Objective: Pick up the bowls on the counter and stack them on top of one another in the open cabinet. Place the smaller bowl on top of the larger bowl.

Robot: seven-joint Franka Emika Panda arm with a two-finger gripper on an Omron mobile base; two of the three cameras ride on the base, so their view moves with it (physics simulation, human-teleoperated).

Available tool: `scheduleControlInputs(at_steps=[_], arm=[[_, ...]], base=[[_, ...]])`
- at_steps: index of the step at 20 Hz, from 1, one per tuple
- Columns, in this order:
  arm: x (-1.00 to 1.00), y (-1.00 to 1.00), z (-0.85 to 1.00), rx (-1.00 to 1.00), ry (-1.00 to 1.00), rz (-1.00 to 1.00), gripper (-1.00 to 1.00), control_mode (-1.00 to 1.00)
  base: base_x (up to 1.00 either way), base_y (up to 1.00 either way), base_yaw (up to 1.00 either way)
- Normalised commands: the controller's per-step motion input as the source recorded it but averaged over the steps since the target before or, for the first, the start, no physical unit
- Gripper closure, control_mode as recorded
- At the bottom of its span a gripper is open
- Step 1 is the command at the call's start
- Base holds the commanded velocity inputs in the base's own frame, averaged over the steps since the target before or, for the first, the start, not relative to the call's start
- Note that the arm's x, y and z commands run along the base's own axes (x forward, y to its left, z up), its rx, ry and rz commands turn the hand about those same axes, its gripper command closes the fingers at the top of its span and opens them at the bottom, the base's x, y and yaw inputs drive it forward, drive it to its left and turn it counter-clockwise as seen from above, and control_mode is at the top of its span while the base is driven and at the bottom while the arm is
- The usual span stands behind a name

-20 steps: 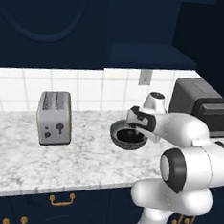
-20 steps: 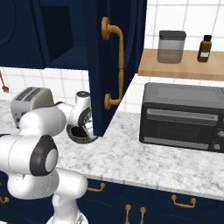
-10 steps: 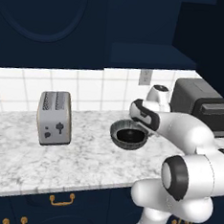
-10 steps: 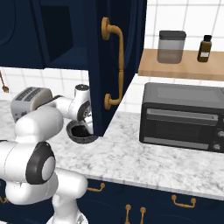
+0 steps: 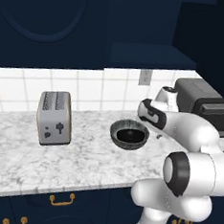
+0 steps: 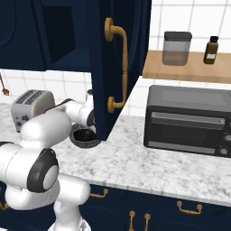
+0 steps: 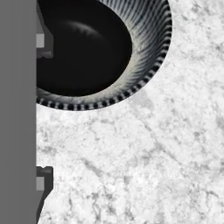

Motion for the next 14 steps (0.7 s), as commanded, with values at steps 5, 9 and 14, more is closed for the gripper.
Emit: scheduleControlInputs(at_steps=[5, 9, 14], arm=[[0.03, 0.00, -0.40, 0.00, 0.03, 0.10, -1.00, -1.00], [0.27, 0.13, -0.36, -0.01, 0.05, 0.06, -1.00, -1.00], [0.24, 0.09, -0.28, 0.00, 0.08, 0.02, -1.00, -1.00]], base=[[0.00, 0.00, 0.00], [0.00, 0.00, 0.00], [0.00, 0.00, 0.00]])
